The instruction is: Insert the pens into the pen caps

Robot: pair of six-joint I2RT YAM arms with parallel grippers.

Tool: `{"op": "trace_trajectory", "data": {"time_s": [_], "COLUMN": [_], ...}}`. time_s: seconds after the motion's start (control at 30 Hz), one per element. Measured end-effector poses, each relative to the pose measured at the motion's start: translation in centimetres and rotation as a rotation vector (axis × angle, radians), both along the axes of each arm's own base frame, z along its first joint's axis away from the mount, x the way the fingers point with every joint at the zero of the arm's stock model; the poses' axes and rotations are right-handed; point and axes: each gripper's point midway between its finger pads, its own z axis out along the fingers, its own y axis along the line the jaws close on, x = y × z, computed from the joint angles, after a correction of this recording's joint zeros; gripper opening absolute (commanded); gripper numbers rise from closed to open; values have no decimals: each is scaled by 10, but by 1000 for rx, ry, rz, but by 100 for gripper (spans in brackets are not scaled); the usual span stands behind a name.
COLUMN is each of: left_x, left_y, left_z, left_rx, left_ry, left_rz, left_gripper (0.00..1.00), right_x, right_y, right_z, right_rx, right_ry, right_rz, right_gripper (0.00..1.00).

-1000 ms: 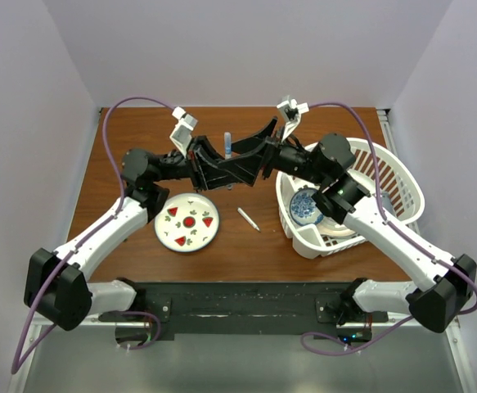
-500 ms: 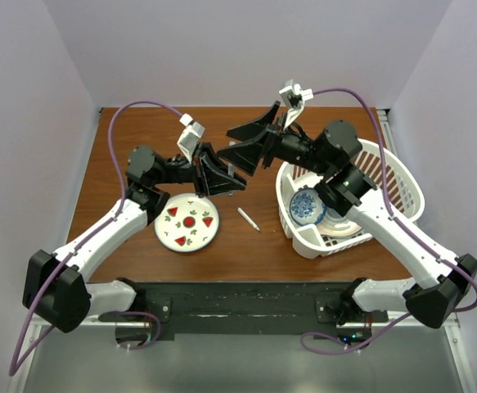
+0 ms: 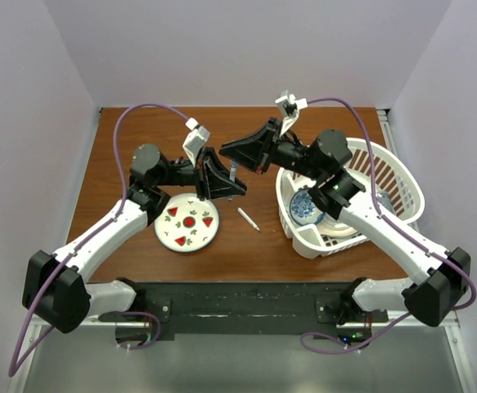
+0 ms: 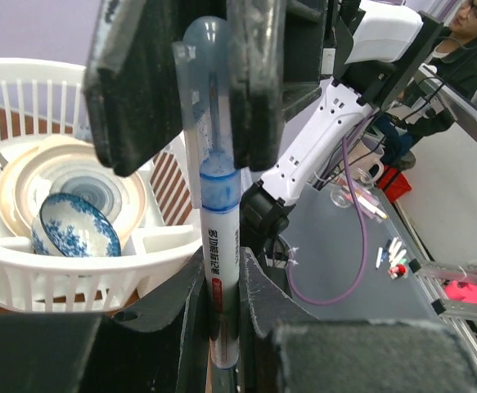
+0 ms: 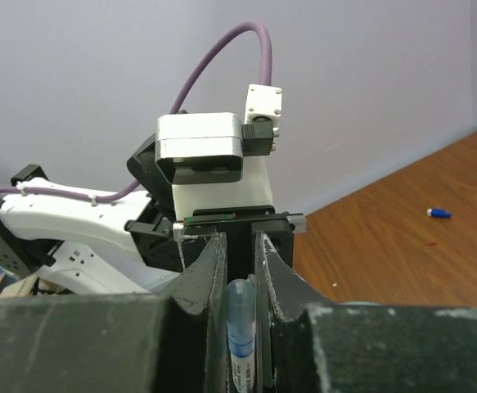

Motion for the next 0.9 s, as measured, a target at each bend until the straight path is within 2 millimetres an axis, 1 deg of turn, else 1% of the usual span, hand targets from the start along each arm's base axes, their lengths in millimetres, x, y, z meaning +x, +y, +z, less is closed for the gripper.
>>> {"op": "trace_trajectory", "data": {"time_s": [0.1,0.17,0.27,0.33,0.47,0.53,0.7,0.77,0.9], "left_x": [1,4,15,25,37,40,47,51,59], "left_y": [-1,-2,-6,-8,-11,-13,-15,-17,-20], "left_z": [-10,-15,-17,-17,-15,-17,-32,-33,-32], "left_rx": [32,57,86,103,129,139,177,189,201], "left_ry": [24,42,53,55,55,62,95,109,103], "left_rz": [2,6,24,56,86,89,97,97,100], "left_gripper": [0,0,0,0,0,0,0,0,0], "right_x": [0,3,13,21,32,36,44,50,56], "right_y": [-4,-9,-14,-18,-23,-25,-28,-28,-31], "right_z": [-12,-20,-23,-23,-22,-26,-42,-48,-46], "right_rx": [10,13,17,24,48,51,48,51,89], "right_ry": [0,6,4,0,-5,-3,17,25,22], "right_rz": [-30,-70,-140,-191,-261,-285,-327,-352,-383], "right_gripper": [0,0,0,0,0,0,0,0,0]}}
